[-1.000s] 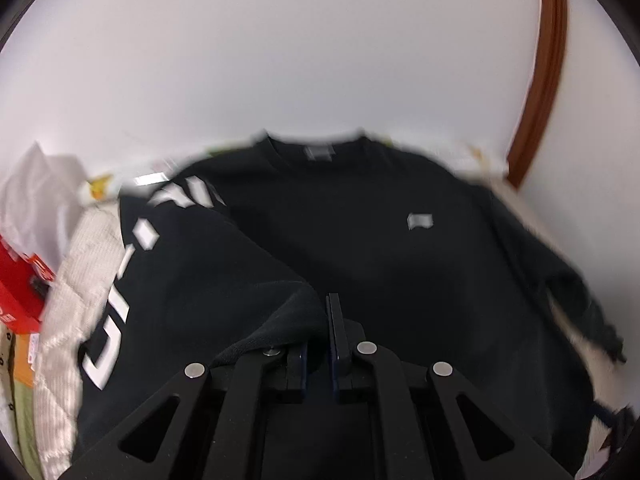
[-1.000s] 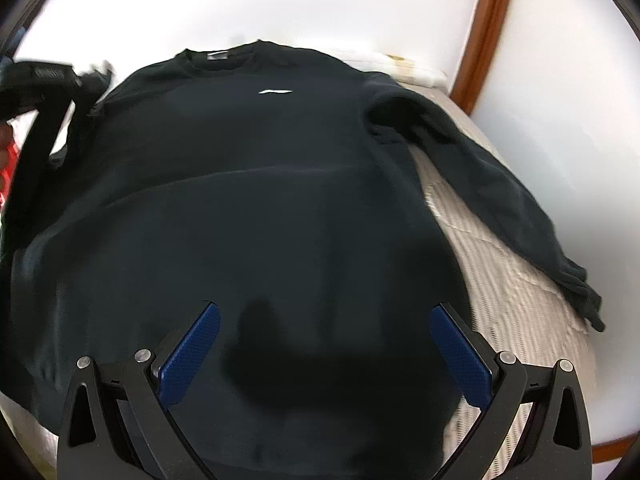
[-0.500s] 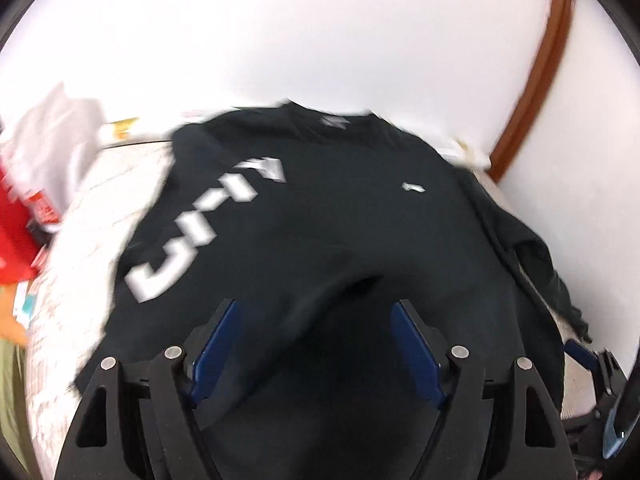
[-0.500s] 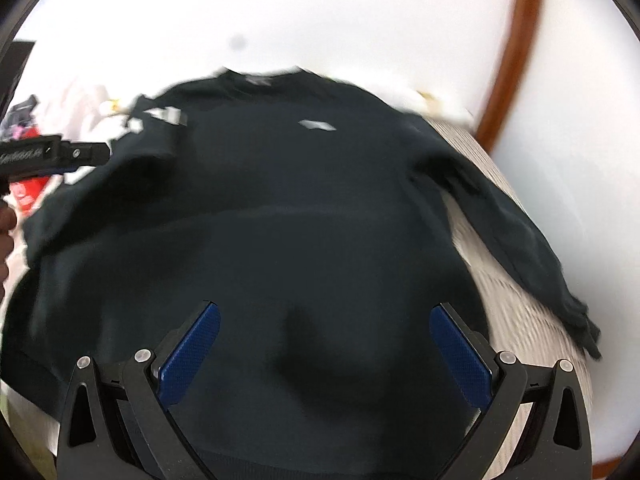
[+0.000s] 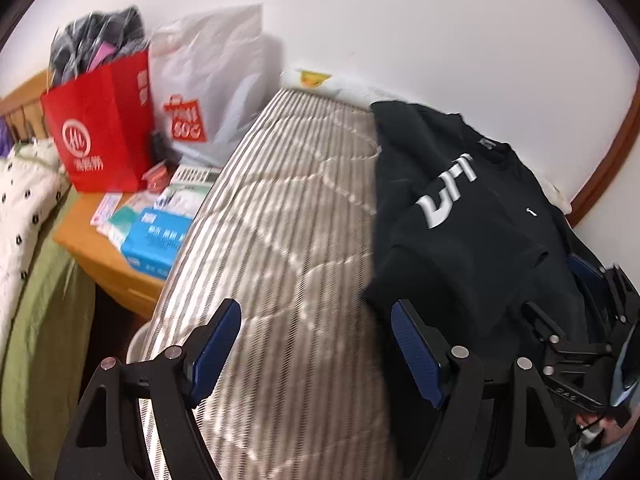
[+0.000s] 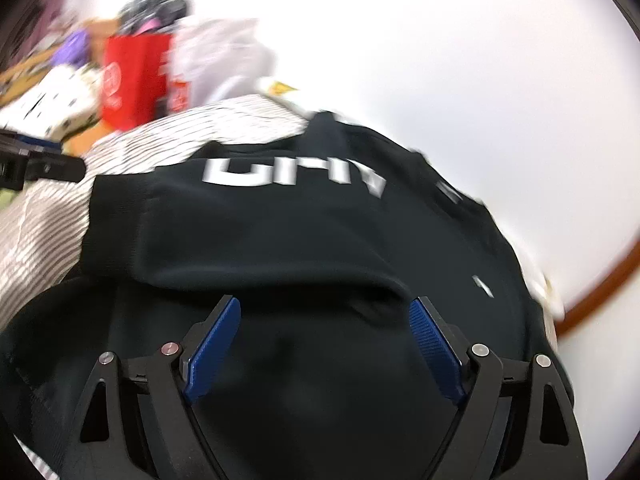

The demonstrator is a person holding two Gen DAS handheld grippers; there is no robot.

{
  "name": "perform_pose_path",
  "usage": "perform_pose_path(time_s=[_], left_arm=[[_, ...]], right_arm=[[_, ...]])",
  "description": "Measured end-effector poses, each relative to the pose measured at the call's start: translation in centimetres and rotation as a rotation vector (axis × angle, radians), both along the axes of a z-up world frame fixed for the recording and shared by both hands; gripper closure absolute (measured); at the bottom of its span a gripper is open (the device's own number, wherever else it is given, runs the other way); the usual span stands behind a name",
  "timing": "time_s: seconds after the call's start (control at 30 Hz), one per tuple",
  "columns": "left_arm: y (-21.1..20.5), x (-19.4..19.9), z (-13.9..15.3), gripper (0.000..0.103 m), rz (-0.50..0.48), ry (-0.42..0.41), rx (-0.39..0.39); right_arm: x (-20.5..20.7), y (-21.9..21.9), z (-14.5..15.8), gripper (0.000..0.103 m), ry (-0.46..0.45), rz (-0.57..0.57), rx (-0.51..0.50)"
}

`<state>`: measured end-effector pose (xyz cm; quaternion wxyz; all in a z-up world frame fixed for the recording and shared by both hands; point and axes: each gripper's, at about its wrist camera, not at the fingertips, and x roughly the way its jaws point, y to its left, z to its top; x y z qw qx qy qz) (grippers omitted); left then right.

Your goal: Fold small clothes

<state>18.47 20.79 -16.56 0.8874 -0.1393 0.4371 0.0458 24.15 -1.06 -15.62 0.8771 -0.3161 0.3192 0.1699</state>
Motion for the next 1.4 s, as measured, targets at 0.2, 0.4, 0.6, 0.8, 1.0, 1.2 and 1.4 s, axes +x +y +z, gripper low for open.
perform_pose_path(time_s=[0.2, 0.4, 0.6, 0.8, 1.0, 1.2, 1.4], left_arm=[[1.3, 0.3, -2.4, 0.027, 0.001, 0.012, -0.107], [1.1, 1.0, -2.6, 0.027, -0.01, 0.023, -0.131], [-1.1, 2.7, -1.9, 0.027, -0.059, 0.034, -0.078], [-4.4, 4.0, -2.0, 0.027, -0.11, 0.053, -0.068], [-6.1, 2.7, -2.6, 0.027, -0.134, 0.094, -0.03], [-6.5, 0.0, -3.3, 0.027, -0.143, 0.124, -0.016], [-7.7, -4.4, -3.8, 0.029, -0.18, 0.113, -0.01]], right_arm=[[0.3, 3.6, -2.6, 0.033, -0.085, 0.112, -0.13], [2.4, 1.1, 0.6, 0.099, -0.032, 0.084, 0.13], [5.6, -8.8, 5.1, 0.099, -0.031, -0.204, 0.415], [8.8, -18.6, 3.7, 0.098, 0.054, -0.495, 0.583], [8.7, -23.7, 0.4, 0.093, 0.169, -0.632, 0.574], [2.9, -27.0, 0.4, 0.049, 0.134, -0.652, 0.441], [-4.0, -31.3, -0.4, 0.042, 0.159, -0.702, 0.362]])
